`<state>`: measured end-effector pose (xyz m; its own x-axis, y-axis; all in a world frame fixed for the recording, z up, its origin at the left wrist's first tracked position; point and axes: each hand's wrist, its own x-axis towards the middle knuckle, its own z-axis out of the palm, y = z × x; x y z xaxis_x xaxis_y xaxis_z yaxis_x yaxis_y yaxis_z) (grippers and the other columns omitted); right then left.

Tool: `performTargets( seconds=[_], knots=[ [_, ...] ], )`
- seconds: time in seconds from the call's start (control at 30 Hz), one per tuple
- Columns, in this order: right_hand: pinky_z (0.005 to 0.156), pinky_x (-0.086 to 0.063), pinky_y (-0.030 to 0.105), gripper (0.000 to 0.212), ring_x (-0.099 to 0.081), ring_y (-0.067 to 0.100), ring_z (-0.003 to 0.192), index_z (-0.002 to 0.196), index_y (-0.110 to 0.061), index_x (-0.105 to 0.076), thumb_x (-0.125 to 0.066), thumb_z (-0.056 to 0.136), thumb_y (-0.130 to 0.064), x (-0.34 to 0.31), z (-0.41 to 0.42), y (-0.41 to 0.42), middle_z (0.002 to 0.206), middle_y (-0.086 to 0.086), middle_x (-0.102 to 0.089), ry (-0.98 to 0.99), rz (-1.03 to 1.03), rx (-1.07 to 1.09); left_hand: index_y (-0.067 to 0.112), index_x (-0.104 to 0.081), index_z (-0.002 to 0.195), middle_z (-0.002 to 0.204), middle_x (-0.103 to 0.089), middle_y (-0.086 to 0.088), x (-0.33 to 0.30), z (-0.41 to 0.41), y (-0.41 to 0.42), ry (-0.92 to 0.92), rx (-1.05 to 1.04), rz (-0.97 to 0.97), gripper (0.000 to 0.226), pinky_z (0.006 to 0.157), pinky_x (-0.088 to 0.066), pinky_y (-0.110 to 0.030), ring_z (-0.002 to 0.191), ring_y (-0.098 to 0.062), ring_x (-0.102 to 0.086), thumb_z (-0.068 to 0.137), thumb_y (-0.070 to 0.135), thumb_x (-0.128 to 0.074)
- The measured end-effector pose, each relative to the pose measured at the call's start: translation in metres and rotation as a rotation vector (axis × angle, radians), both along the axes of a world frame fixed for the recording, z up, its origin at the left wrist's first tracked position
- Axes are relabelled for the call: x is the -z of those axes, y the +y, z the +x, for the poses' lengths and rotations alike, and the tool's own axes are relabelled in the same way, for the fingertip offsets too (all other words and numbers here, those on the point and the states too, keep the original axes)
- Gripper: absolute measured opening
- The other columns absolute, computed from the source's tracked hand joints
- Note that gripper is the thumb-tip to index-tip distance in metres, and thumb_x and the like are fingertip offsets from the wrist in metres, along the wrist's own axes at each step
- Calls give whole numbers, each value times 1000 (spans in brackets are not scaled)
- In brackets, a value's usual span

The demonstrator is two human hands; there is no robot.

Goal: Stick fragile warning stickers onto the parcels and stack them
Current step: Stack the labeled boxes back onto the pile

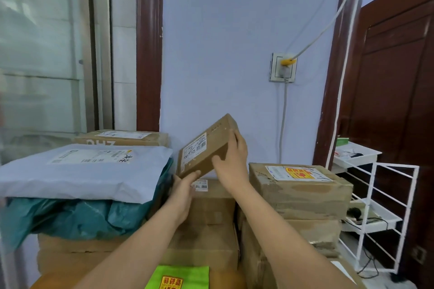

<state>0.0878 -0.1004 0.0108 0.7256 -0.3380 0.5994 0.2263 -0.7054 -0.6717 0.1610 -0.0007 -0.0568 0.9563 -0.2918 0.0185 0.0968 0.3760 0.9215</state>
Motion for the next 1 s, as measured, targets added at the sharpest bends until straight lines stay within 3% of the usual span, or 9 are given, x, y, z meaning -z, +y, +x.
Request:
performTargets(
  seconds=[0.07, 0.17, 0.3, 0.43, 0.6, 0.67, 0.73, 0.87, 1.0],
  knots=[
    [112, -15, 23, 74, -7, 14, 144, 152, -17, -13, -49, 90, -5, -12, -13, -2, 156, -4, -10, -67, 27, 6, 12, -45, 130, 117, -63, -6, -8, -12, -4, 10, 27, -124, 48, 92, -46, -26, 114, -17, -57, 87, 16, -64],
    [112, -28, 31, 65, -25, 16, 136, 147, -16, -27, -55, 89, -12, -27, -34, -8, 145, -2, -27, -160, 92, 14, 10, -52, 124, 123, -61, -7, -19, -29, -6, 55, 38, -265, 36, 105, -38, -29, 121, -17, -52, 90, 19, -61],
    [108, -33, 32, 59, -31, 18, 131, 142, -15, -33, -53, 88, -4, -43, -65, -13, 138, -2, -29, -213, 125, 35, 20, -61, 106, 115, -65, -1, -32, -52, -7, 55, 37, -292, 14, 96, -41, -29, 111, -14, -55, 94, 24, -56],
    [101, -39, 38, 61, -33, 19, 121, 140, -14, -35, -49, 83, 3, -46, -97, -16, 131, -1, -29, -262, 148, 108, 22, -59, 111, 104, -67, 3, -36, -74, 0, -27, 2, -245, 17, 77, -41, -26, 90, -9, -58, 95, 28, -53],
    [92, -30, 27, 54, -27, 13, 113, 138, -18, -39, -47, 87, -2, -34, -132, -25, 118, -6, -26, -261, 232, 169, 23, -51, 112, 104, -67, 2, -33, -100, 14, -120, -39, -194, 19, 79, -46, -29, 93, -11, -61, 94, 27, -54],
    [94, -33, 27, 48, -29, 15, 115, 135, -18, -43, -46, 89, -4, -26, -144, -26, 117, -5, -28, -246, 274, 169, 23, -50, 107, 104, -67, 0, -32, -113, 21, -111, 0, -230, 15, 84, -50, -36, 95, -14, -62, 93, 23, -56],
    [96, -35, 27, 45, -32, 15, 118, 133, -19, -44, -47, 90, -6, -16, -156, -25, 117, -4, -29, -236, 310, 156, 21, -48, 104, 107, -66, -1, -29, -126, 30, -113, 35, -266, 16, 81, -54, -41, 96, -16, -62, 92, 20, -58],
    [108, -35, 38, 42, -34, 17, 123, 131, -25, -47, -49, 91, -10, 5, -176, -17, 119, -3, -34, -212, 344, 115, 18, -44, 104, 114, -62, -6, -16, -146, 51, -183, -17, -143, 22, 64, -57, -32, 95, -14, -63, 90, 25, -60],
    [108, -36, 41, 37, -38, 15, 123, 117, -39, -46, -50, 91, -13, 27, -189, -3, 120, -5, -38, -200, 351, 50, 17, -45, 101, 107, -64, -4, 2, -166, 74, -186, -77, -76, 22, 57, -55, -28, 89, -13, -63, 89, 28, -60]
  ],
)
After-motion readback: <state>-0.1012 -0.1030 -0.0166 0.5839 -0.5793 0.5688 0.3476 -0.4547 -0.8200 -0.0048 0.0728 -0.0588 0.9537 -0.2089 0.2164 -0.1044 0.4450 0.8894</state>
